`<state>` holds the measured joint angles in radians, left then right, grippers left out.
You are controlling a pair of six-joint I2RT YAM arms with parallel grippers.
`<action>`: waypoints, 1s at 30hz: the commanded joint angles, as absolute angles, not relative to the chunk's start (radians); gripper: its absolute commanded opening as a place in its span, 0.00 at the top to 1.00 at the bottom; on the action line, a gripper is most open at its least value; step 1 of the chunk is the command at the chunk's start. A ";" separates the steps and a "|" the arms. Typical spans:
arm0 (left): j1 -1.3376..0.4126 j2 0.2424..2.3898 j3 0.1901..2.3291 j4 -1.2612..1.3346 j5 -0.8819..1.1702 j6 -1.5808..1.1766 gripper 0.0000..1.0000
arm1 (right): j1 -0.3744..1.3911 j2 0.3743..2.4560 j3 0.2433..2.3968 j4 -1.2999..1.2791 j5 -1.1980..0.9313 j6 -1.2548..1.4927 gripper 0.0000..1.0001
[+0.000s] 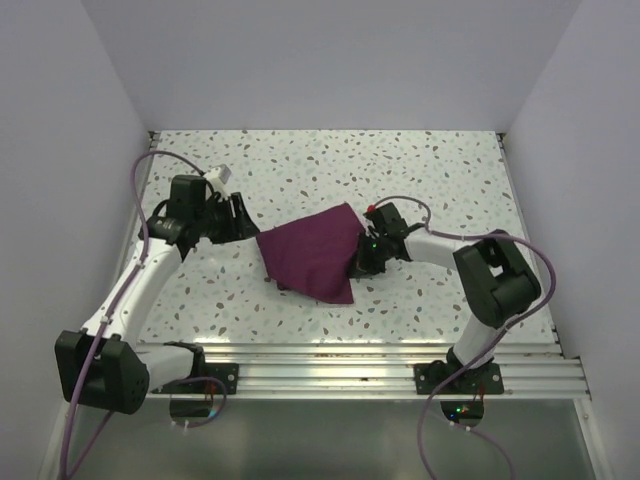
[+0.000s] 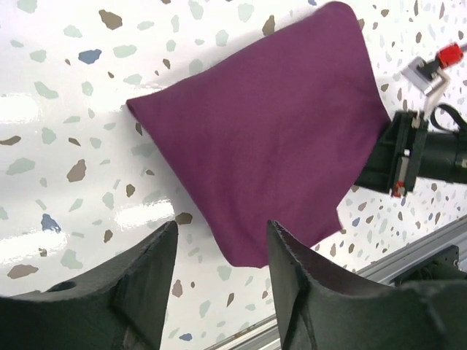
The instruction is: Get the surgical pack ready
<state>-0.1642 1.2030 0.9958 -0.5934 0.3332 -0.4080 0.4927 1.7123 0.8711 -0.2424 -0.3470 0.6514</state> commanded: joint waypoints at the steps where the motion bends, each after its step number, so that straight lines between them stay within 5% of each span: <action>1: -0.164 1.164 1.025 -0.597 0.324 -0.390 0.42 | 0.488 1.851 0.963 -0.164 -0.184 0.655 1.00; 7: -0.222 1.247 1.118 -0.649 0.288 -0.310 0.32 | 0.431 2.000 1.302 -0.317 -0.181 0.609 0.96; 11: -0.326 1.333 1.183 -0.655 0.201 -0.291 0.31 | 0.364 2.030 1.460 -0.457 -0.215 0.563 0.85; 19: -0.583 1.561 1.318 -0.698 0.005 -0.345 0.30 | 0.275 1.760 1.288 -0.638 -0.186 0.486 0.18; 30: -0.816 1.802 1.439 -0.816 -0.255 -0.354 0.28 | 0.267 1.505 1.046 -0.612 -0.284 0.508 0.07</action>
<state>-0.7975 1.7821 1.3815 -0.7700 -0.1509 -0.3412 0.2661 1.5341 1.0763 -0.6209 -0.2455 0.5049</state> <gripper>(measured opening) 0.714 0.930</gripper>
